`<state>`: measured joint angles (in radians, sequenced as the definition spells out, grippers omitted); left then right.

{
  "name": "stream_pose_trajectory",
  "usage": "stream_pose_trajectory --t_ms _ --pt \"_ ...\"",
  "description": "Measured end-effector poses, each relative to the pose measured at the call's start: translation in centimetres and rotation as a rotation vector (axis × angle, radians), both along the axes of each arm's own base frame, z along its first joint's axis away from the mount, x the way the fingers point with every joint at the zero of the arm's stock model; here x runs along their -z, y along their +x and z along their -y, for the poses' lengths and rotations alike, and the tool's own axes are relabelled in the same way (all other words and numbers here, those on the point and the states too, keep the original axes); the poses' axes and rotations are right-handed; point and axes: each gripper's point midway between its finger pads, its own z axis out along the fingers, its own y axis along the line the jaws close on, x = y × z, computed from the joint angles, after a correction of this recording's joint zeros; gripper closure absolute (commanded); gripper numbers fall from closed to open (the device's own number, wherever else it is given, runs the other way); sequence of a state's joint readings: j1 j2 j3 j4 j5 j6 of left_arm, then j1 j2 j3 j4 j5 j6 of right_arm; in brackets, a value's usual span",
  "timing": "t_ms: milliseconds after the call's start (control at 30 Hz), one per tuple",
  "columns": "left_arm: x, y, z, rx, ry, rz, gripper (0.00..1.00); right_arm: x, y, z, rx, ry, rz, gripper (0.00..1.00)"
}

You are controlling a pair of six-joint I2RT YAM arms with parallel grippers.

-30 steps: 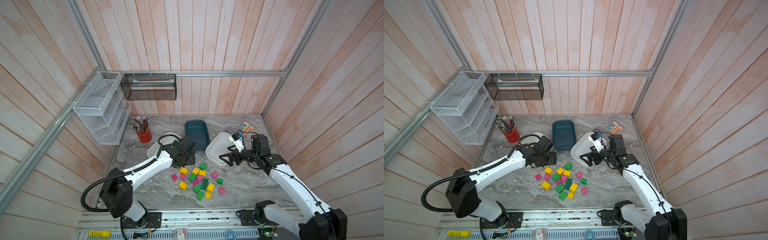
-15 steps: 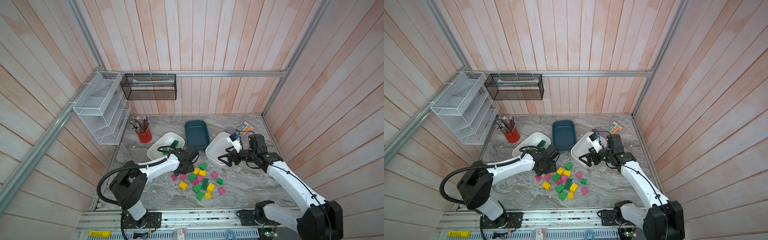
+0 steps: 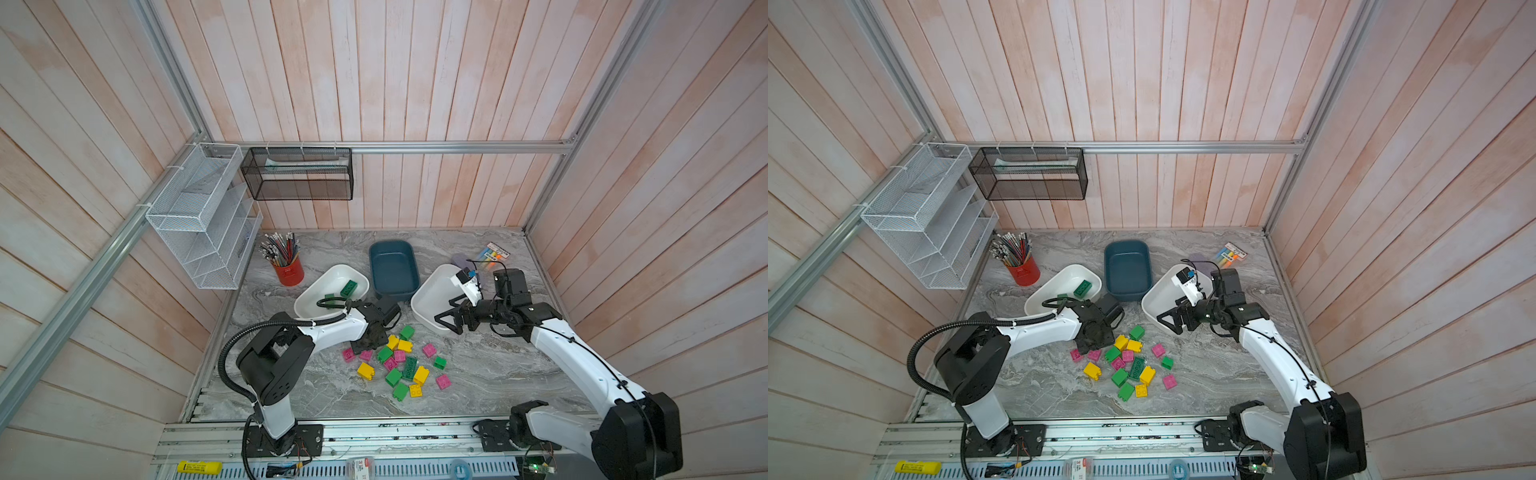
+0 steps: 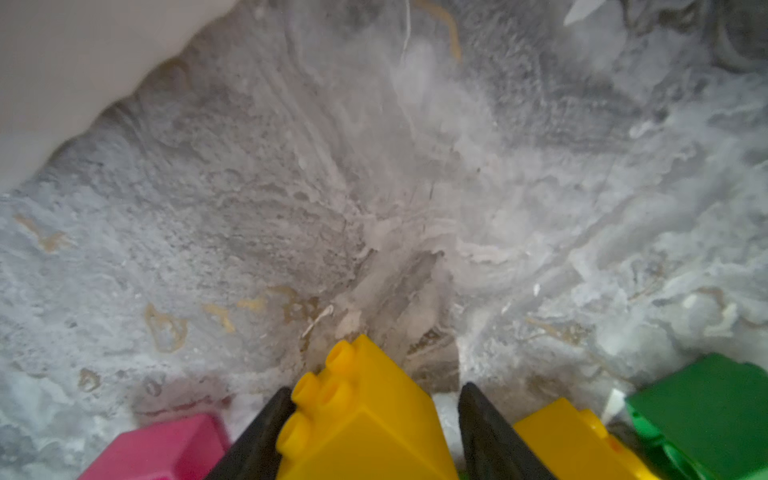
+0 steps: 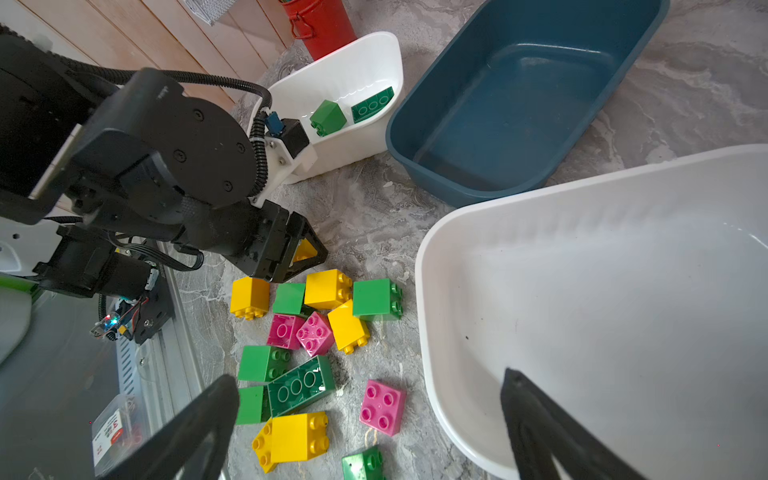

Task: Sort the legos into containers by color
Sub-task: 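Lower the left gripper onto a yellow brick in the pile and grasp it, then lift the yellow brick and drop it into the teal bin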

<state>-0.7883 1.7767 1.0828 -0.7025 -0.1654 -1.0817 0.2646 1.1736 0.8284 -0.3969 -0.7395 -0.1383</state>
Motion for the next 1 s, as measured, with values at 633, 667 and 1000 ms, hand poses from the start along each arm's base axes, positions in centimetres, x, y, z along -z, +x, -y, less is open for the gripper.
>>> stream_pose_trajectory --t_ms 633,667,1000 --pt "-0.3 1.3 0.5 0.071 0.031 0.025 0.63 -0.4 0.0 0.2 0.005 0.002 0.016 0.02" --pt "-0.6 1.4 0.6 0.081 0.034 0.026 0.63 -0.4 0.0 0.3 0.006 0.002 0.016 0.02" --pt "-10.3 7.7 3.2 0.190 -0.065 0.225 0.63 -1.5 0.1 0.3 0.017 0.017 0.039 0.02"
